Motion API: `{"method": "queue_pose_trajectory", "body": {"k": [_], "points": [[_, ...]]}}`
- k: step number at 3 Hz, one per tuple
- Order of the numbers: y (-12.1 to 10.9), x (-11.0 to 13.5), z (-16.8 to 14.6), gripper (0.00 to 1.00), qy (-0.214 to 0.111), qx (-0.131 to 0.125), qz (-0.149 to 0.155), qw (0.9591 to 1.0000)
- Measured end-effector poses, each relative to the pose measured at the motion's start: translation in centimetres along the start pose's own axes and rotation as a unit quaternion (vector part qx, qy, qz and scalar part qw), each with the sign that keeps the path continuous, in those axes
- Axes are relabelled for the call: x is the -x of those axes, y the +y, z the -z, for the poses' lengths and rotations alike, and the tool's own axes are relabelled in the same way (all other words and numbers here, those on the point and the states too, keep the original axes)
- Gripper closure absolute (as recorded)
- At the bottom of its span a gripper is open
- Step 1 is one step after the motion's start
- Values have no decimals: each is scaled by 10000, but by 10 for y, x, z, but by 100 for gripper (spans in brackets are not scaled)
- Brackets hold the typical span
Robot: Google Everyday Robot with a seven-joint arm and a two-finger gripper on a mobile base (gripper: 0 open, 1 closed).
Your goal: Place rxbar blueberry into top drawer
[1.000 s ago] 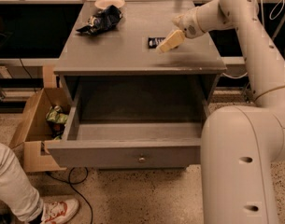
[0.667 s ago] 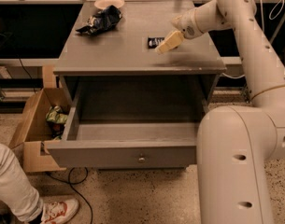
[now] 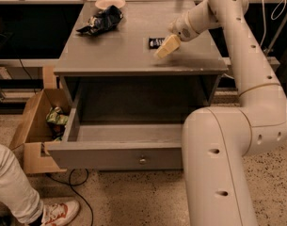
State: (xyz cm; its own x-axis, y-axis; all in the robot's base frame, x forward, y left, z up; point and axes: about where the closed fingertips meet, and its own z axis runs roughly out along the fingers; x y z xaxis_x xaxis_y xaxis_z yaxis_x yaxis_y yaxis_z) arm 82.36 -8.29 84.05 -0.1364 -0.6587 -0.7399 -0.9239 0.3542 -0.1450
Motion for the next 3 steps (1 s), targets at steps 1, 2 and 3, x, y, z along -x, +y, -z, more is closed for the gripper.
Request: {"method": "queue_pose_trajectory", "body": {"k": [1,2,3], "points": [[-2,-1,-1,0,-32,-23,-53,10000],[-5,-2,-3,0,-108,-78,-181,9997],[-24,8,-2,0,-457,-448,-401,9971]]}}
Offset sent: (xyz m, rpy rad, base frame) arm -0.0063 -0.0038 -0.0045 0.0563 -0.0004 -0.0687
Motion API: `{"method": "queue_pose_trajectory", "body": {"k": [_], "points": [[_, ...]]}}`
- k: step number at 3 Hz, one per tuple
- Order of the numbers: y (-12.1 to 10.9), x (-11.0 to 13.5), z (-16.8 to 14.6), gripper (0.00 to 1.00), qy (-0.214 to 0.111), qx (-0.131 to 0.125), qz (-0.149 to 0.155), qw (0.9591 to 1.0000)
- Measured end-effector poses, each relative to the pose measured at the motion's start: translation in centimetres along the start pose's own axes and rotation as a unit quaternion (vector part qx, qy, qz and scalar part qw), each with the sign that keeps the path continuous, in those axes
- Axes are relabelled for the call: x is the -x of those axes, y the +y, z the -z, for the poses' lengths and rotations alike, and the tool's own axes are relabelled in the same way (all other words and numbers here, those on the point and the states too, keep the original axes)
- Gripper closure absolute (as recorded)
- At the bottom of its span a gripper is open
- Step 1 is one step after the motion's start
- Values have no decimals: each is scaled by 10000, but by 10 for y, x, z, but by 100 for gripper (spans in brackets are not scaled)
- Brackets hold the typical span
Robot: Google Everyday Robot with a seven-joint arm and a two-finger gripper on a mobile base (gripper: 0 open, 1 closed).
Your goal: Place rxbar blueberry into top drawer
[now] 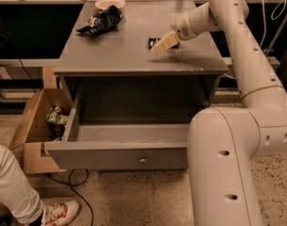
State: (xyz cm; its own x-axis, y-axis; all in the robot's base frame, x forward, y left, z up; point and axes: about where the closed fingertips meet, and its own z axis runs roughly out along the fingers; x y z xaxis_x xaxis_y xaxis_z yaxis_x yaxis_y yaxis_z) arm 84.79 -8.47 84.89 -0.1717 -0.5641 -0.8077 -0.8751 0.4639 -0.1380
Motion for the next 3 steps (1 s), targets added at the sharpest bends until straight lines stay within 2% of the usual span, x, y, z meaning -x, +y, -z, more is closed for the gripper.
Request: {"method": "queue_pose_trajectory", "body": {"k": [1,2,3], "points": [[-18,15,1,0,-212,-490,-104,9985],[-8,11,-16,0,-134,-623,-281,9976],[6,2,-29,0,-26,-561,-415,9976]]}}
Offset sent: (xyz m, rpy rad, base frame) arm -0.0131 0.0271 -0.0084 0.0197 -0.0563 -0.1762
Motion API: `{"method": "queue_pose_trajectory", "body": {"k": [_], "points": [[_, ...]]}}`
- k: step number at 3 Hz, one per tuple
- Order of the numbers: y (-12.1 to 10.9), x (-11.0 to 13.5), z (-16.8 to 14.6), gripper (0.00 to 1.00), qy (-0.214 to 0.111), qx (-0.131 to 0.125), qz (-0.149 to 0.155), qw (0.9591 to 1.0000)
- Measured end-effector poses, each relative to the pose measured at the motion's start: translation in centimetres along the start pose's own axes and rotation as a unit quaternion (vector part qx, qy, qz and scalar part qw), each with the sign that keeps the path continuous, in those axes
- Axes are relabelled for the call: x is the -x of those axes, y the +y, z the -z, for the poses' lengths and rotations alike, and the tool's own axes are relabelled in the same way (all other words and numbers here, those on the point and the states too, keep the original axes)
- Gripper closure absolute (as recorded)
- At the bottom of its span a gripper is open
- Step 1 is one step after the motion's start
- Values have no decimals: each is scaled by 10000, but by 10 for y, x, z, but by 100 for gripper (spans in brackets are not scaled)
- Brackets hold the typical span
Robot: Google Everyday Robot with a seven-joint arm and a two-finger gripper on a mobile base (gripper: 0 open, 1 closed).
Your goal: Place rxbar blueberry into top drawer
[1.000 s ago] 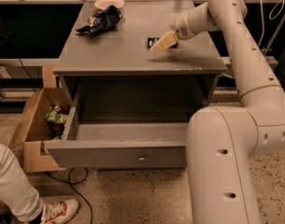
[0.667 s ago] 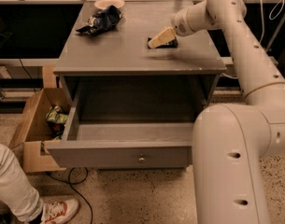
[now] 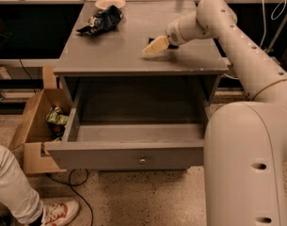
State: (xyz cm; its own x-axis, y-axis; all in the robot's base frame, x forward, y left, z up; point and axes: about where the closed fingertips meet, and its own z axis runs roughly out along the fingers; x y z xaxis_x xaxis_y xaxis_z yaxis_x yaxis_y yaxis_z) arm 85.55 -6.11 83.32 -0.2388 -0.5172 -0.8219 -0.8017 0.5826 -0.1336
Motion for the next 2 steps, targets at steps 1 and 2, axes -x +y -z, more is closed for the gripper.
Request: {"method": "queue_pose_trajectory", "body": {"k": [1,2], "points": [[9,-13,-9,0,80,109,-158,9998],[9,-20,-10,18,101,98,-277,9995]]}}
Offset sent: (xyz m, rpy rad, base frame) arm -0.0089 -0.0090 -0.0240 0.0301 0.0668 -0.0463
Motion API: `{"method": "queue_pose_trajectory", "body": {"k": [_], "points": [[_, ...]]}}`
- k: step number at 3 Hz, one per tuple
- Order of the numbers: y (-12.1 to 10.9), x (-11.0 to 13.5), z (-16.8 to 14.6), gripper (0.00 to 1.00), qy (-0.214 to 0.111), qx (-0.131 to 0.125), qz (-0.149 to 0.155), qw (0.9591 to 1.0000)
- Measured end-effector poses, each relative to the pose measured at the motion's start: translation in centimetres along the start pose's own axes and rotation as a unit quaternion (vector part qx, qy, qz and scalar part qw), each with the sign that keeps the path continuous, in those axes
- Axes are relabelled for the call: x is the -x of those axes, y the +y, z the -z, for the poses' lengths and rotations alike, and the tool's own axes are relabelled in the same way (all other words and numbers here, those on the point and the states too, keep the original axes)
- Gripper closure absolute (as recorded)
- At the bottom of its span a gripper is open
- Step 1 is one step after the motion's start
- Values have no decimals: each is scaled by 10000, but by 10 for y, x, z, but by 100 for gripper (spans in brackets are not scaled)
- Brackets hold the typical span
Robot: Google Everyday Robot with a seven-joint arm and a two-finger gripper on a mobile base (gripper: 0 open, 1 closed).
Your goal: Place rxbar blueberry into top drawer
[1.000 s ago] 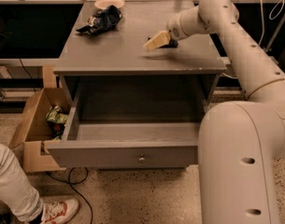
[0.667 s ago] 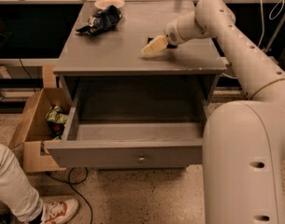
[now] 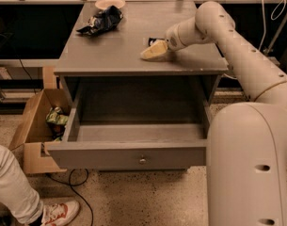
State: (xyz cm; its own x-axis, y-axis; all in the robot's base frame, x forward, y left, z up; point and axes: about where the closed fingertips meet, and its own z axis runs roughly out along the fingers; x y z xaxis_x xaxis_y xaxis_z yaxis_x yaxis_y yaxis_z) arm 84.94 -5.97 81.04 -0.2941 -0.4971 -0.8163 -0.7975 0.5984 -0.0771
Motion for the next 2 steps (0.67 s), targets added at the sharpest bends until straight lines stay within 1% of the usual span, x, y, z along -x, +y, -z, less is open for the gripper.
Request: {"method": "queue_pose_trajectory", "body": {"k": [2], "points": [[-1,11,8,64,0,0,0,10000]]}}
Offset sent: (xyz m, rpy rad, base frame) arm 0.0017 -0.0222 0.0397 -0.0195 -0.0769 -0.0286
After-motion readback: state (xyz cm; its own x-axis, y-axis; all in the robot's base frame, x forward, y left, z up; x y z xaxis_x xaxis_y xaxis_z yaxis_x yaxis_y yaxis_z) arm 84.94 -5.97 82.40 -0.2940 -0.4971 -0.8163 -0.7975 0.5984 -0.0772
